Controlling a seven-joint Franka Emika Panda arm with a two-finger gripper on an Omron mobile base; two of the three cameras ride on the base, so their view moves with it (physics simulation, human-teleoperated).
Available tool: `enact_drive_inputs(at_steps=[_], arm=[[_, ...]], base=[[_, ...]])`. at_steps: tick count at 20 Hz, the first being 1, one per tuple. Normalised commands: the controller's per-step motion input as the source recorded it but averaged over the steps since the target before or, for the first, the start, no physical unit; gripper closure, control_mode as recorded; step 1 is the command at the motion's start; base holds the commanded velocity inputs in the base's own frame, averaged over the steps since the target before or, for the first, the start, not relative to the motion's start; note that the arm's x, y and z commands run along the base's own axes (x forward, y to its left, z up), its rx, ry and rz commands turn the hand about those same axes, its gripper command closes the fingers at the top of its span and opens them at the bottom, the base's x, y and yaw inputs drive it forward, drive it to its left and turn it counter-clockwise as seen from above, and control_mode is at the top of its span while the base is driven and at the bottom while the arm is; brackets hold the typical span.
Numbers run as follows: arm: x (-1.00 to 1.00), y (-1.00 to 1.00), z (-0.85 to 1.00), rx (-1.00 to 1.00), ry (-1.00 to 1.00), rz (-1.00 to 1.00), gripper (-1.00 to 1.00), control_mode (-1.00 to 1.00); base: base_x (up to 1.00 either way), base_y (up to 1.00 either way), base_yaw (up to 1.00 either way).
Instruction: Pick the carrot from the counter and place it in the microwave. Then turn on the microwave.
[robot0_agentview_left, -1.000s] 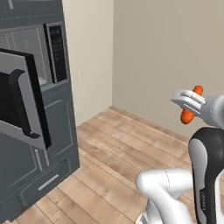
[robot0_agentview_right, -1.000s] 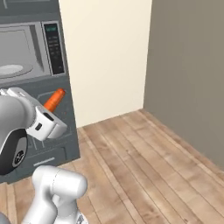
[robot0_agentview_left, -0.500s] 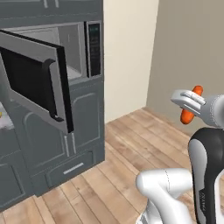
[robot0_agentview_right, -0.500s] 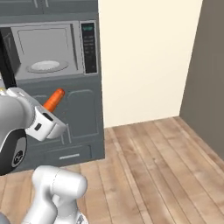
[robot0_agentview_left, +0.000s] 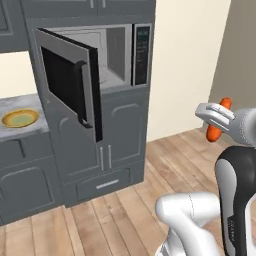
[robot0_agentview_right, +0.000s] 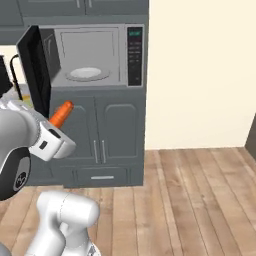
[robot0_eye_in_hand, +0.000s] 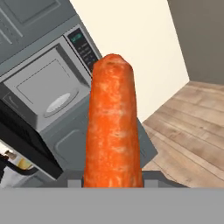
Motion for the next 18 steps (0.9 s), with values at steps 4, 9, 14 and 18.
enact_drive_inputs(at_steps=[4, 9, 14, 18], arm=[[0.0, 0.0, 0.0, 0.0, 0.0, 0.0, 1.0, 1.0], [0.0, 0.0, 0.0, 0.0, 0.0, 0.0, 1.0, 1.0], [0.0, 0.0, 0.0, 0.0, 0.0, 0.0, 1.0, 1.0], [0.0, 0.0, 0.0, 0.0, 0.0, 0.0, 1.0, 1.0]], base=[[0.18, -0.38, 0.37], [0.12, -0.49, 0.33], [0.19, -0.49, 0.29], [0.44, -0.4, 0.2]])
